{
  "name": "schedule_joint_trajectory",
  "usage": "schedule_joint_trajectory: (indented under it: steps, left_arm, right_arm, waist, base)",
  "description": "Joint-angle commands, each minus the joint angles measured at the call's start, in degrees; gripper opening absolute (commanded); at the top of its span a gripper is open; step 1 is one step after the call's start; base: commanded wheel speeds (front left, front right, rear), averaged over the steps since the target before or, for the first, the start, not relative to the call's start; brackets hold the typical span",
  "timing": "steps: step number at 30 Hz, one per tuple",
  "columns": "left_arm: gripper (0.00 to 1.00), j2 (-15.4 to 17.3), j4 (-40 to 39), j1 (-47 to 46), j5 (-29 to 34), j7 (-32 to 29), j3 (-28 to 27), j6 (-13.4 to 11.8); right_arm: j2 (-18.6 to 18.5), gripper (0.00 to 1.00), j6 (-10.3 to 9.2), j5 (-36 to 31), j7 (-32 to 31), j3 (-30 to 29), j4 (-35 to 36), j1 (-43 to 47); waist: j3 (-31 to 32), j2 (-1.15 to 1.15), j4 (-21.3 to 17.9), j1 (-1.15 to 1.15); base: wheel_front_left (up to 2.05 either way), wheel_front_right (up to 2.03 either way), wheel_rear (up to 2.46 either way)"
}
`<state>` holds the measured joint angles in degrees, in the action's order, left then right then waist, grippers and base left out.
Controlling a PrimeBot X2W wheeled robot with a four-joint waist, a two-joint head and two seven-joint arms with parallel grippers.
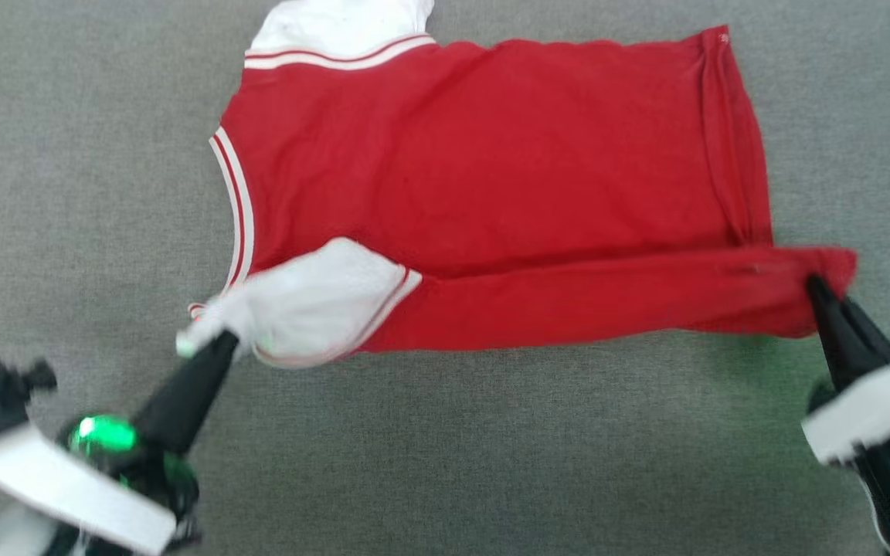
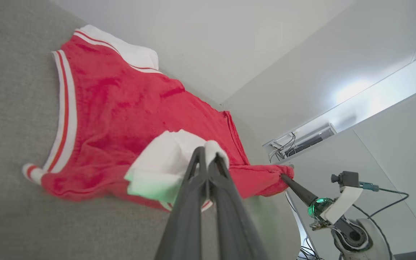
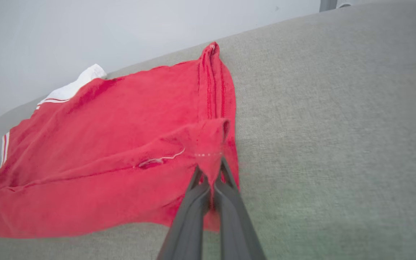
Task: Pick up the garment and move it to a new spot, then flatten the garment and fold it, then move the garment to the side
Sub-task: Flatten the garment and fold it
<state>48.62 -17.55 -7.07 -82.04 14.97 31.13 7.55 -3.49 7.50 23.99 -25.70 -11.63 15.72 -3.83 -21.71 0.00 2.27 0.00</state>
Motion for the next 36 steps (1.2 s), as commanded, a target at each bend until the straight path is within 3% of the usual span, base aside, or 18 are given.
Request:
schedule_joint_trajectory:
  steps: [1, 11, 22, 23, 25, 26, 27, 28, 32, 36]
  left_arm:
    - [0.0, -0.5, 1.0, -3.5, -1.3, 0.2, 0.6, -0.1]
    - [0.0, -2.8, 9.0, -17.7, -3.5, 0.2, 3.2, -0.1]
    - [0.0, -5.9, 21.9, -23.5, -1.2, 0.3, 4.7, -0.1]
    - [0.03, -6.0, 23.1, -23.6, -0.7, 0.3, 4.8, -0.1]
    - [0.4, -6.0, 24.6, -23.9, -0.1, 0.3, 5.4, -0.1]
    - [0.69, -5.7, 25.2, -24.1, 0.6, 0.3, 5.7, -0.1]
    - [0.99, -5.0, 25.4, -24.4, 1.6, 0.3, 6.0, -0.1]
    - [1.0, -4.6, 25.3, -24.6, 2.2, 0.3, 6.1, -0.1]
    - [1.0, -0.6, 23.7, -24.9, 4.7, 0.3, 7.1, -0.1]
    - [1.0, 6.1, 21.1, -26.8, 8.2, 0.3, 10.0, -0.1]
  right_arm:
    - [0.3, 0.0, -0.04, -0.7, 0.8, 0.5, -1.9, -2.7]
    - [0.6, 0.0, -0.03, -3.1, 5.9, 1.4, -11.6, -13.9]
    - [0.6, 0.0, -0.04, -2.0, 11.4, 2.9, -19.9, -16.3]
    - [0.6, 0.0, -0.04, -1.9, 11.8, 3.1, -20.6, -16.2]
    - [0.6, 0.0, -0.04, -2.1, 12.7, 3.4, -21.7, -16.1]
    - [0.6, 0.23, -0.04, -2.4, 13.1, 3.7, -22.0, -16.0]
    - [0.6, 0.59, -0.04, -2.6, 13.6, 3.8, -22.1, -15.9]
    - [0.6, 1.0, -0.04, -2.7, 14.2, 3.7, -22.2, -15.9]
    - [0.6, 1.0, -0.04, -3.2, 15.7, 3.9, -21.6, -15.7]
    - [0.6, 1.0, -0.04, -3.6, 16.2, 3.9, -19.8, -15.1]
  waist:
    - [-1.1, 0.0, -0.1, 0.0]
    - [-6.7, 0.0, 0.4, 0.0]
    - [-8.7, 0.0, 0.2, 0.0]
    - [-8.6, 0.0, 0.1, 0.0]
    - [-8.2, 0.0, -0.2, 0.0]
    - [-7.9, 0.0, -0.4, 0.0]
    - [-7.6, 0.0, -0.6, 0.0]
    - [-7.2, 0.0, -0.8, 0.0]
    - [-5.0, 0.0, -1.2, 0.0]
    - [-2.8, 0.0, -1.7, 0.0]
  base:
    - [0.0, 0.0, 0.0]
    - [0.0, 0.0, 0.0]
    - [0.0, 0.0, 0.0]
    - [0.0, 0.0, 0.0]
    - [0.0, 0.0, 0.0]
    - [0.0, 0.0, 0.0]
    - [0.0, 0.0, 0.0]
    - [0.0, 0.0, 0.0]
    - [0.0, 0.0, 0.0]
    - [0.0, 0.0, 0.0]
